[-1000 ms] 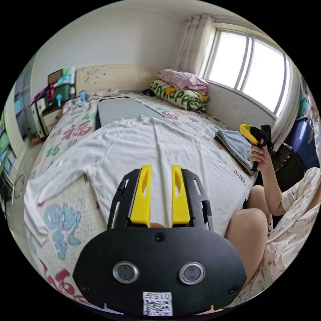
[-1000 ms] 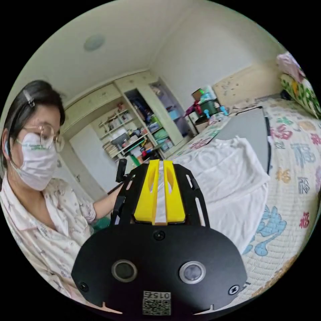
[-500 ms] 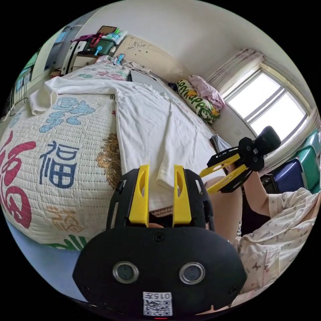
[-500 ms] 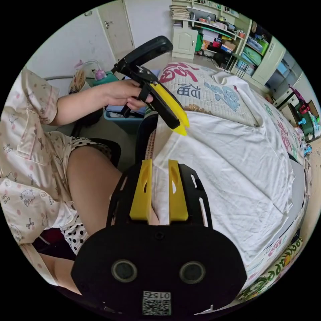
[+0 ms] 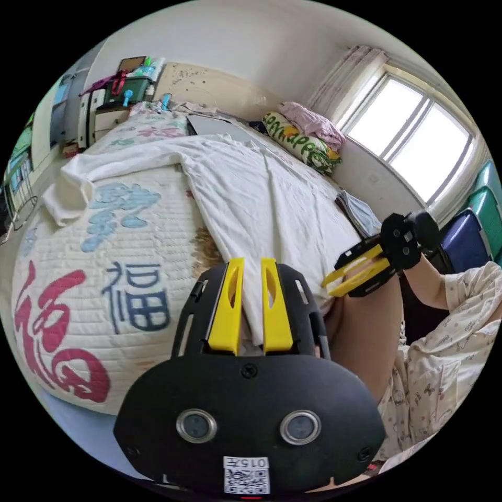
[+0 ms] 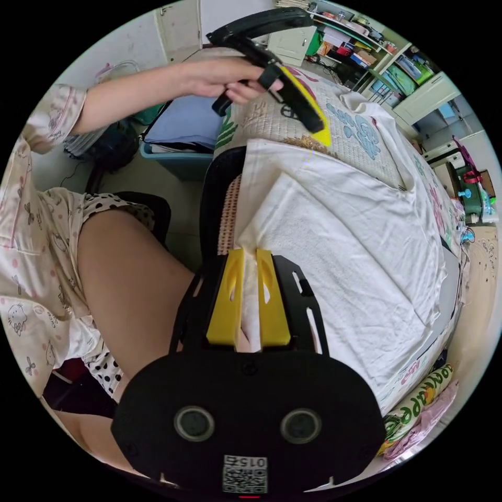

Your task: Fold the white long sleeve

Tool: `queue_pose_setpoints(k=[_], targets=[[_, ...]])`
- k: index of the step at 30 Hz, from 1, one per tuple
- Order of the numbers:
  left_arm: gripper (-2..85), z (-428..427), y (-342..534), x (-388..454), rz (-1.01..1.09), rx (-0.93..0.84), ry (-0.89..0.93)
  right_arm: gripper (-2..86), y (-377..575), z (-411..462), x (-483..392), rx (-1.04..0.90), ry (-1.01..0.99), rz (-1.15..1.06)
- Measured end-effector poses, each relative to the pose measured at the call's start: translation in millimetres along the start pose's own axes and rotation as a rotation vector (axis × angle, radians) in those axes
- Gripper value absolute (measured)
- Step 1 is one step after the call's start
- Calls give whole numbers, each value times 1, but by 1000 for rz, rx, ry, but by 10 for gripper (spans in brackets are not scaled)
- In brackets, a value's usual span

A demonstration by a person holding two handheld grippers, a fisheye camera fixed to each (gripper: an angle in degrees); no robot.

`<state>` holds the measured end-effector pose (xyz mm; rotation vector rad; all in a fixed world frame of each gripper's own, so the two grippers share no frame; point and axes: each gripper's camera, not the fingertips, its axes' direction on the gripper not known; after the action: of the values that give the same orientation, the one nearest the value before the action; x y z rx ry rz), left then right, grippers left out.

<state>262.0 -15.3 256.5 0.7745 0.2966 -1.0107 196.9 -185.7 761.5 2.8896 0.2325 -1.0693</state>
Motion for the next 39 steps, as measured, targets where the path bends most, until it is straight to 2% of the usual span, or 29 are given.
queue_pose_setpoints(k=[1, 3, 4, 9, 13, 15, 19, 22, 24, 26, 28, 30, 34, 39], targets=[[84, -13, -8, -9, -15, 36, -61, 51, 3, 4, -3, 4, -2, 2], [135, -49, -39, -43, -92, 137, -329, 51, 6, 7, -3, 11, -28, 21], [159, -52, -57, -58, -118, 118, -425, 50, 8, 8, 0, 20, -53, 37], [170, -20, -113, -102, -180, 17, -527, 49, 11, 0, 14, 55, -131, 85], [105, 8, -146, -128, -202, -105, -622, 48, 4, -21, 22, 66, -145, 83], [28, 3, -160, -133, -204, -104, -557, 48, 0, -34, 29, 79, -159, 86], [6, -50, -168, -97, -147, 114, -375, 46, 9, -88, 54, 189, -197, 88], [0, -93, -177, -16, 22, 200, -87, 48, 48, -144, 93, 333, -262, 239], [0, -97, -175, 34, 111, 196, 35, 68, 67, -180, 122, 426, -327, 372], [-1, -85, -167, 81, 170, 184, 131, 104, 77, -230, 150, 603, -404, 496], [-1, -49, -157, 129, 197, 161, 263, 128, 74, -261, 171, 667, -448, 574], [0, -17, -152, 156, 192, 136, 321, 140, 72, -287, 198, 699, -501, 653], [1, 42, -148, 200, 197, 47, 310, 150, 65, -335, 253, 773, -660, 774], [5, 68, -147, 222, 189, 27, 285, 162, 30, -409, 292, 785, -673, 776]])
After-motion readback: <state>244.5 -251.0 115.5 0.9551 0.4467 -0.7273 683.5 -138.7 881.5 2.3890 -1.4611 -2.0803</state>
